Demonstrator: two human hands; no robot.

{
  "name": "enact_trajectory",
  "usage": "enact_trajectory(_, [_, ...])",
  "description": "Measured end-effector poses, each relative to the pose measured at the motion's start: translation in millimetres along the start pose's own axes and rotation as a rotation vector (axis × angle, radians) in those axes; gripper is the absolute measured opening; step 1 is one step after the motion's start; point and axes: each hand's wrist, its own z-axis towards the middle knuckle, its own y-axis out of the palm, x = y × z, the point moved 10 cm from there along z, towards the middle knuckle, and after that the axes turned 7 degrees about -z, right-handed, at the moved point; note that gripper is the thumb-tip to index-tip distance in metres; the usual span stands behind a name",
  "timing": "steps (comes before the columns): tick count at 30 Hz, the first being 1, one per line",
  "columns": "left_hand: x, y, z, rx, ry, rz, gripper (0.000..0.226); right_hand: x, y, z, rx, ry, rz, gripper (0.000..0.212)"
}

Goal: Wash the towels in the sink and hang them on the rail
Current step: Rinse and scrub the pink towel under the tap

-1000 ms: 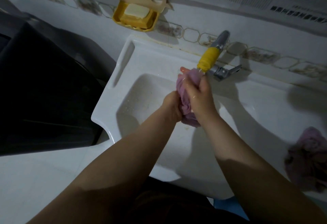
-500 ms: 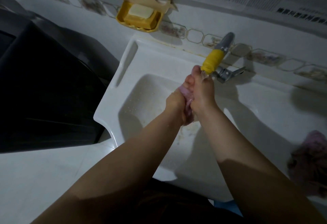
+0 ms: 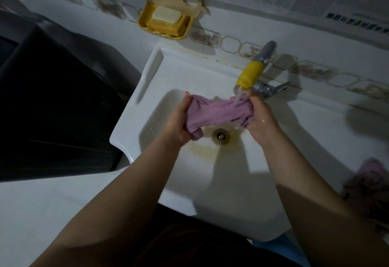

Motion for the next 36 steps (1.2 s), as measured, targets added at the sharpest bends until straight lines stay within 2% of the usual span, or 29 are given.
enact_trajectory(1, [8, -6, 0, -0.019, 0.044, 0.002, 0.05, 3, -3, 0, -0.049, 0.012, -0.008, 0.055])
enact_trajectory(4, [25, -12, -8, -0.03, 0.114, 0.058, 0.067, 16, -6, -5, -0.181, 0.018, -0.252, 0.024])
enact_trajectory(5, [32, -8, -13, -0.034, 0.147, 0.071, 0.062, 21, -5, -8, -0.233, 0.03, -0.397, 0.017])
enact_trajectory(7, [48, -3, -20, -0.028, 0.222, 0.098, 0.035, 34, -6, -17, -0.326, 0.1, -0.652, 0.01])
enact_trajectory(9, [58, 2, -26, -0.023, 0.272, 0.111, 0.026, 41, -12, -19, -0.344, 0.16, -0.736, 0.021])
enact_trajectory(12, [58, 4, -31, 0.015, 0.245, 0.101, 0.042, 36, -17, -19, -0.29, 0.157, -0.593, 0.036])
enact_trajectory(14, [52, -2, -29, 0.049, 0.221, 0.08, 0.056, 36, -16, -17, -0.262, 0.149, -0.391, 0.054])
enact_trajectory(16, [47, -9, -25, 0.079, 0.235, 0.12, 0.054, 34, -9, -16, -0.277, 0.141, -0.107, 0.065])
enact_trajectory(18, [43, -16, -22, 0.107, 0.244, 0.187, 0.044, 30, -5, -13, -0.248, 0.117, 0.101, 0.052])
enact_trajectory(19, [42, -17, -21, 0.113, 0.247, 0.21, 0.038, 27, -3, -13, -0.217, 0.086, 0.073, 0.039])
enact_trajectory(21, [49, -17, -21, 0.139, 0.283, 0.187, 0.026, 22, 0, -17, -0.155, 0.005, -0.221, 0.017])
enact_trajectory(23, [61, -11, -25, 0.144, 0.322, 0.18, 0.019, 29, 8, -17, -0.188, -0.034, -0.564, 0.006])
enact_trajectory(26, [77, -1, -25, 0.128, 0.391, 0.282, 0.014, 54, 19, -28, -0.349, 0.08, -0.848, 0.013])
enact_trajectory(28, [84, 2, -26, 0.12, 0.439, 0.341, 0.014, 61, 16, -32, -0.354, 0.124, -0.919, 0.016])
enact_trajectory(30, [82, 1, -27, 0.129, 0.446, 0.363, 0.022, 64, 5, -27, -0.287, 0.153, -0.753, 0.023])
enact_trajectory(32, [69, 1, -28, 0.146, 0.371, 0.369, 0.035, 64, -3, -17, -0.214, 0.188, -0.267, 0.057])
enact_trajectory(33, [58, 3, -28, 0.137, 0.332, 0.369, 0.038, 61, -3, -13, -0.193, 0.19, -0.011, 0.065])
enact_trajectory(35, [36, 10, -25, 0.098, 0.285, 0.308, 0.036, 48, 8, -8, -0.209, 0.165, 0.366, 0.064])
enact_trajectory(36, [27, 13, -24, 0.076, 0.267, 0.227, 0.032, 41, 17, -8, -0.214, 0.161, 0.445, 0.066])
